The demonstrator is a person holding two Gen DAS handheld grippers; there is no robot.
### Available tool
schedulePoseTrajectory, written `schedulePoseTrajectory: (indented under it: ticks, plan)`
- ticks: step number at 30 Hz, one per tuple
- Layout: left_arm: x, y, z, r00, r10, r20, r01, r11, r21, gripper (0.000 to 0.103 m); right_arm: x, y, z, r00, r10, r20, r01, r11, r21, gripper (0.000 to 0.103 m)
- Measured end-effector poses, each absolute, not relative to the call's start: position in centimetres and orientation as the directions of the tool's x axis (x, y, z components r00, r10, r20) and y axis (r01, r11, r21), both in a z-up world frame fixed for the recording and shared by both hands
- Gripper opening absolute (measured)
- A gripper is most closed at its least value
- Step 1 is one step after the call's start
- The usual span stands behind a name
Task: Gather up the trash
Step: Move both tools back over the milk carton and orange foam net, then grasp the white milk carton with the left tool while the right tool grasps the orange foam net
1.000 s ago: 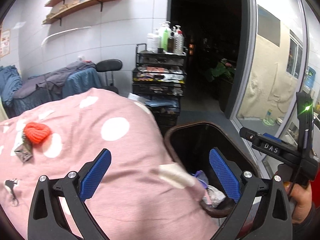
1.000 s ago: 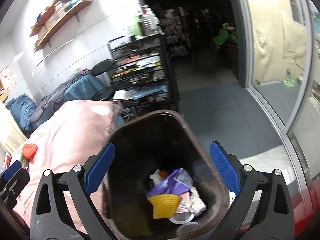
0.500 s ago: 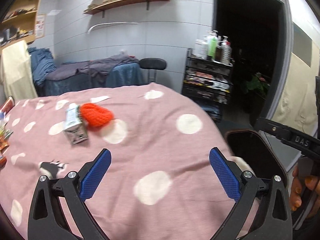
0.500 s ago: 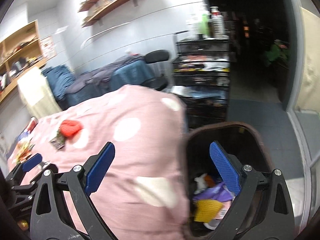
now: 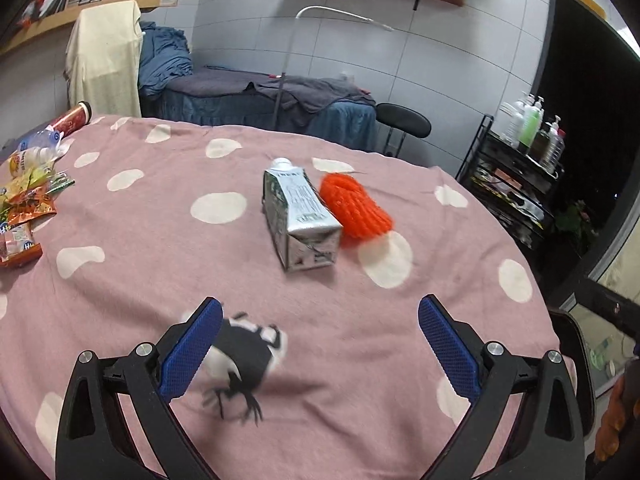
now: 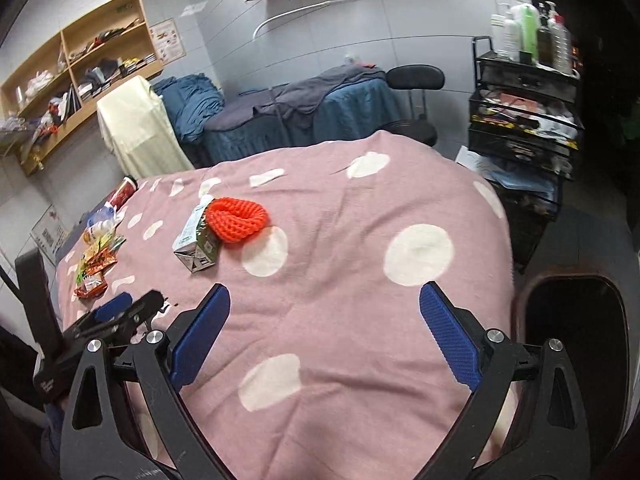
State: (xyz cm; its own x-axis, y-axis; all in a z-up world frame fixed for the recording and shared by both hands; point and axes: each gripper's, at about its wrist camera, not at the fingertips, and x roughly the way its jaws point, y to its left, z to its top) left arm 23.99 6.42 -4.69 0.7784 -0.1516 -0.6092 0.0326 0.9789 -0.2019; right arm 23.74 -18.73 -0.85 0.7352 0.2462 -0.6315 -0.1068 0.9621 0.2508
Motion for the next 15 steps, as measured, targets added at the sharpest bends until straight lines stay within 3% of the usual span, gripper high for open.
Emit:
schedulePoseTrajectory:
  ticks: [6, 14, 15]
  plan:
    - [28.8, 6.4, -4.4, 0.736, -0.144, -0.662, 0.030, 0.983, -0.180, 0.095, 26.3, -15.9, -1.1, 0.714, 0.241, -0.657, -0.143, 0.969, 0.201, 0.094]
    - [34.9, 5.7, -5.8, 0.644, -0.094, -0.759, 0.025, 0.995, -0.101, 0.081, 29.9, -13.8, -1.4, 0.700, 0.249, -0.669, -0.200, 0.968, 0.151, 0.094]
    - [35.5, 5.8, -6.3, 0.633, -0.088, -0.769, 0.027, 0.995, -0.092, 0.074, 30.3, -13.5, -1.5, 0.698, 0.252, -0.670, -0.206, 0.967, 0.149, 0.094]
